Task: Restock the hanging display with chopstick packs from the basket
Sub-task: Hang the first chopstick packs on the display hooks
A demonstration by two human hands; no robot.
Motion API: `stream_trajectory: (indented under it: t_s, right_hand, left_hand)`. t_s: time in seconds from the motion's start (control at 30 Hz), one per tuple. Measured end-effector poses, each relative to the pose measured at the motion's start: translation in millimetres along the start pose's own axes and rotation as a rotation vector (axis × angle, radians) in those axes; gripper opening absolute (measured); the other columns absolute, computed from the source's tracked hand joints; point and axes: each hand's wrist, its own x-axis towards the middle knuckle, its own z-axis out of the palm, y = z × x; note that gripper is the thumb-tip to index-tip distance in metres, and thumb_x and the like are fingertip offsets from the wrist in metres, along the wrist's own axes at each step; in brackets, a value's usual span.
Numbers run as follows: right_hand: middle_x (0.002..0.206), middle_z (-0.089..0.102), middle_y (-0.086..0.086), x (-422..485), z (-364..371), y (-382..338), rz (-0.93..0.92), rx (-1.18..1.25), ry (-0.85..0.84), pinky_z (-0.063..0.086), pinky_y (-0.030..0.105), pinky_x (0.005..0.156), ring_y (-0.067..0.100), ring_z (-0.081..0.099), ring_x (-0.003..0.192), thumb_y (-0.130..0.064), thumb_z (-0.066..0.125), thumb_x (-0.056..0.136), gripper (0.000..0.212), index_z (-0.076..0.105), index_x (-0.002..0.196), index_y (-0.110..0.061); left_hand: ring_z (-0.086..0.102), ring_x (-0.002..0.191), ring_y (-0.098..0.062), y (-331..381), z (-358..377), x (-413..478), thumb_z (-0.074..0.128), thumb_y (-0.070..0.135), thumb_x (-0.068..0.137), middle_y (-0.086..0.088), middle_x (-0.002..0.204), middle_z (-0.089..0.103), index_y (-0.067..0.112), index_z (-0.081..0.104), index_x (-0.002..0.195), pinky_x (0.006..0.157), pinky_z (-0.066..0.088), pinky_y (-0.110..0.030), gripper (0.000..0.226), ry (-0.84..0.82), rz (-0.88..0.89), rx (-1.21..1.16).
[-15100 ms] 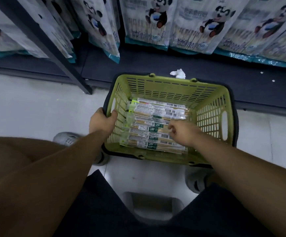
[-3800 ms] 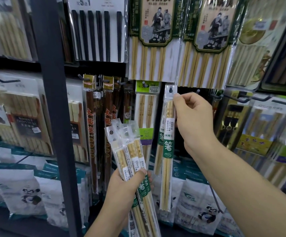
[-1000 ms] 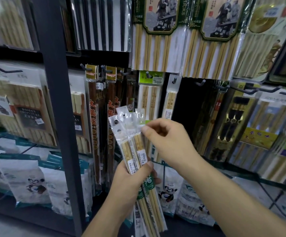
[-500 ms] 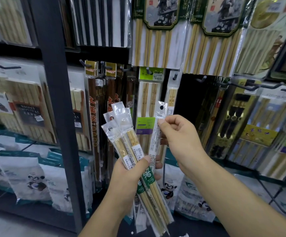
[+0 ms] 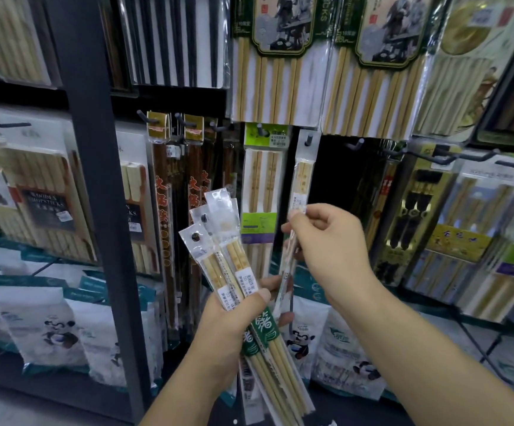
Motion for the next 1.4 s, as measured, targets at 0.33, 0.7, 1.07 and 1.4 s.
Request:
stream_trajectory:
  t_s: [0.33,0.7,1.07,1.4]
  right_hand:
    - [0.08,0.075,-0.012,14,-27,-24,-0.168,-0.027,0.155,0.056,0.033,0.06,0.014,0.072,0.072,-0.028,0.055,0.103,0.029,0.068,0.077,-0.03]
    - [0.072,0.066,0.002,8,-27,-6,-0.259,-0.376,0.034,0.049,0.033,0.061,0.015,0.06,0.066,-0.033,0.056,0.102,0.022,0.063,0.087,-0.018]
    - [0.078,0.069,0.006,9,-20,-39,-0.234,-0.096,-0.106,0.053,0.033,0.064,0.016,0.067,0.066,-0.033,0.042,0.109,0.036,0.067,0.091,-0.014]
    - [0.063,0.064,0.005,37,-6,-57,0.077,0.257,-0.011,0.052,0.023,0.052,0.009,0.06,0.053,-0.027,0.048,0.106,0.039,0.072,0.082,-0.007]
  left_hand:
    - [0.062,0.127,-0.042,11,-6,-1,0.074,0.021,0.074,-0.03,0.132,0.064,0.001,0.052,0.103,0.094,0.054,-0.066,0.041,-0.206,0.02,-0.154]
    - [0.064,0.076,-0.021,13,-10,-6,0.085,0.03,0.058,-0.008,0.084,0.064,0.021,0.071,0.079,0.078,0.052,-0.039,0.027,-0.057,-0.028,0.074]
    - [0.071,0.073,-0.021,16,-9,-5,0.081,0.025,0.066,-0.009,0.084,0.068,0.008,0.063,0.1,0.064,0.058,-0.029,0.042,0.081,-0.112,0.089]
    - [0.072,0.073,-0.018,13,-12,-2,0.081,0.029,0.065,-0.002,0.077,0.069,0.01,0.063,0.097,0.065,0.058,-0.029,0.042,0.091,-0.111,0.137]
